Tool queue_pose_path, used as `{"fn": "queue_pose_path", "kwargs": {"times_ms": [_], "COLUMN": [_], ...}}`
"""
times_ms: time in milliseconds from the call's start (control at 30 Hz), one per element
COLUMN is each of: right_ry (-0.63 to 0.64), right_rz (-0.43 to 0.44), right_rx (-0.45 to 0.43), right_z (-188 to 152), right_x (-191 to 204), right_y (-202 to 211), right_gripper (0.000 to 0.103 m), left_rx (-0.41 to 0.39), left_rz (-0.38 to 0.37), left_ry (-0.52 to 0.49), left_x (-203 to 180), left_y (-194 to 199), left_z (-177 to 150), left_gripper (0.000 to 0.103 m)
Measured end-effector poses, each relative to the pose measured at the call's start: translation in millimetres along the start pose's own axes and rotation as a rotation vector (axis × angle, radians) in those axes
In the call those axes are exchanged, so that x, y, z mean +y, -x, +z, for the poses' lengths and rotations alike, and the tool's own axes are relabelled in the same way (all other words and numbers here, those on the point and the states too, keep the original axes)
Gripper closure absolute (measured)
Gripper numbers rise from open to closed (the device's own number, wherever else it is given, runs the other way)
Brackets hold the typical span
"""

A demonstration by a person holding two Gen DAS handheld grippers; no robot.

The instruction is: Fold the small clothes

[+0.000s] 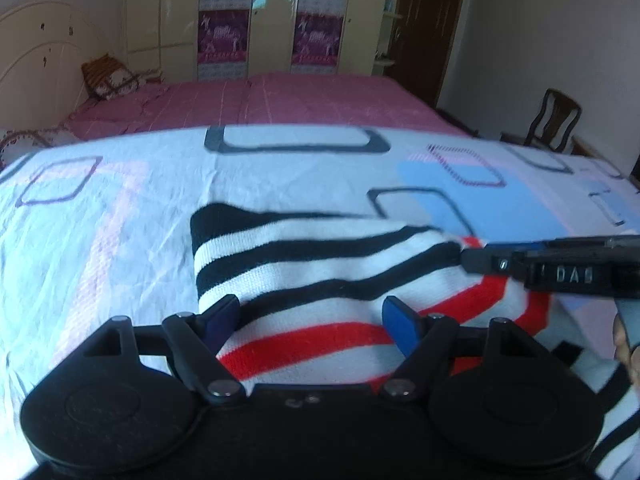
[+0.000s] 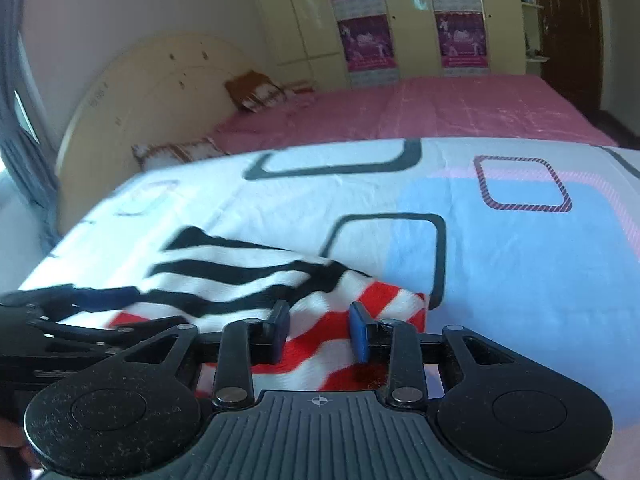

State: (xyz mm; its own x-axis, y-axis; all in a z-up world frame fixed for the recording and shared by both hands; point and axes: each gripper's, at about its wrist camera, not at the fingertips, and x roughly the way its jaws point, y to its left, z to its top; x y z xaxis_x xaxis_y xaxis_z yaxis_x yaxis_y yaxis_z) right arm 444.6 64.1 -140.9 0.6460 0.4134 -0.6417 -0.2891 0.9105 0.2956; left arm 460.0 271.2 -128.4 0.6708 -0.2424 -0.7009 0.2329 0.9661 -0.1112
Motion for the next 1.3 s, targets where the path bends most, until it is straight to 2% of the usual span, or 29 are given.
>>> {"fn": "queue_pose_path", "kwargs": {"times_ms": [100,167,267,400,533,700,900,967,1067,1167,1300], "right_ry": [-0.011,-0.049,0.005,0.003,0.072,0.146,0.193,0.197,0.151,0.150,0.179], "right_rz": [-0.044,-0.041,-0.071,-0.063,-0.030,0.002,-0.001,-0.015,-0.008,-0.010,-0.036], "right_rx": [-0.005,-0.008,0.007,-0.030,-0.071,-0.066,-0.012,-0.004,-0.007,-0.027,-0.014], "right_z": [-3,-9,-6,-2,-10,-33,-66,-75,-77,-77,-95], "right_x": [-14,-24,-16,-9,9,29,33,27,20,22,21], "right_y": [-13,-18,-13,18,51,72,71,66,68,85,100], "right_gripper": [0.070,0.071,0.070,0.070,0.070,0.070,0.070,0.074,0.075,0.075,0.075], "left_rx": [0.013,0.020,0.021,0.009,-0.012,-0.031,-0.034,-0.042,-0.040,-0.032,-0.025], "left_rz": [-0.002,0.000,0.015,0.038,0.048,0.038,0.064,0.059,0.060,0.054,0.053], "left_ry": [0.015,0.019,0.002,0.005,-0.007,-0.020,-0.080,-0.076,-0.071,-0.039,-0.039], "left_x": [2,2,-1,-5,-13,-26,-38,-36,-34,-33,-38], "left_y": [-6,-7,-2,12,31,59,73,73,75,87,101], "left_z": [-1,0,0,-2,-8,-25,-54,-59,-59,-60,-77], "left_gripper": [0.021,0.020,0.020,0.022,0.022,0.022,0.019,0.019,0.019,0.023,0.023]}}
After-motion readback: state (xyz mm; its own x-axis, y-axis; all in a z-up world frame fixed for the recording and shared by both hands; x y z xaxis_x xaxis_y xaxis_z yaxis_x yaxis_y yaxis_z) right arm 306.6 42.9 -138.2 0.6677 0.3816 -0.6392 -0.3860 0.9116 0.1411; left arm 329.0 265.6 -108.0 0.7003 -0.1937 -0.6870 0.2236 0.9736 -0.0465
